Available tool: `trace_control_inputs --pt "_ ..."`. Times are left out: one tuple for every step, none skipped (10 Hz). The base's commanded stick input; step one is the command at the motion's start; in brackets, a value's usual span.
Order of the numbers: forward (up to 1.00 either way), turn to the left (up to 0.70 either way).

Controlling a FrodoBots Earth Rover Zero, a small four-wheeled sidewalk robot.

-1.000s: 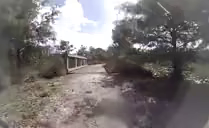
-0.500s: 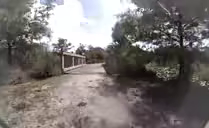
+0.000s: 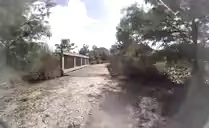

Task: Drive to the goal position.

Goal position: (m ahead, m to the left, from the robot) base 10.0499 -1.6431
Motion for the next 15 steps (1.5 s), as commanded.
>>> trace_control_inputs --pt "0.85 0.0" --pt "0.85 0.0" --pt "0.85 0.0" --pt "0.85 0.0" --pt "0.85 0.0" --pt "0.85 0.0" --pt "0.85 0.0" --pt "0.85 0.0" --pt "0.85 0.0" --pt "0.85 0.0" --pt "0.85 0.0" --pt "0.85 0.0" --pt "0.85 0.0" --pt "0.85 0.0" --pt "0.85 0.0"
